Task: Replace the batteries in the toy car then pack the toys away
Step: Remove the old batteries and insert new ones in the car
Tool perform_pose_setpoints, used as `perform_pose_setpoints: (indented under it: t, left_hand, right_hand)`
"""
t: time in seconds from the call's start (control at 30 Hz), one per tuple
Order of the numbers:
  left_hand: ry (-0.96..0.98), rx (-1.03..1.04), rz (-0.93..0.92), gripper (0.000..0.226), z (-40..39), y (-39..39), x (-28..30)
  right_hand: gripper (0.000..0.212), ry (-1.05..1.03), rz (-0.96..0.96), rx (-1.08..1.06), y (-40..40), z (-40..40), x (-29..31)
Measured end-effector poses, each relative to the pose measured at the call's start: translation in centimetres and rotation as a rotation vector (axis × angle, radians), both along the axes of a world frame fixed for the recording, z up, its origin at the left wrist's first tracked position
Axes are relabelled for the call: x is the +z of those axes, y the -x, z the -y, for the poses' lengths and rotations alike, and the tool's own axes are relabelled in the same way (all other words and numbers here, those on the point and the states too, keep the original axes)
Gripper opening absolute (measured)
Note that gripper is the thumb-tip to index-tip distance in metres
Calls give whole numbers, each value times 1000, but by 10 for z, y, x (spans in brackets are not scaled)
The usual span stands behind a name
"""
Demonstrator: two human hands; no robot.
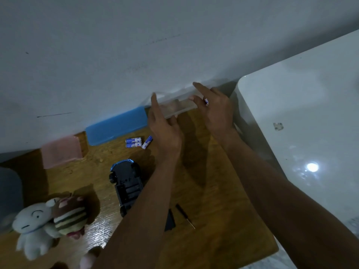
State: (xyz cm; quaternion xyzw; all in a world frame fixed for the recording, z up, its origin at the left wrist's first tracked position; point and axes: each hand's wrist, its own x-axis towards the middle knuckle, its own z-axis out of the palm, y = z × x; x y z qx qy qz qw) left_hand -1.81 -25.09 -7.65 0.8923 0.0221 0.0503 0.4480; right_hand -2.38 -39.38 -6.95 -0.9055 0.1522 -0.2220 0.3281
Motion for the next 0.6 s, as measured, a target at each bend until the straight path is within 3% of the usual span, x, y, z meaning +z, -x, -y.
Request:
perform_pose_setpoints:
  t: [0.17,0.43,0.6]
  left_hand:
    - [11,-43,29,92,-7,0,-5]
    - [-32,-93,36,98,-10,-6,-8]
    - [-15,-87,74,88,-9,-8,-8]
  right_hand:
    - [39,1,-110,-71,-17,1,15]
    - [41,252,75,87,-17,-6,-9]
    - [45,445,105,163,-33,-4,-17]
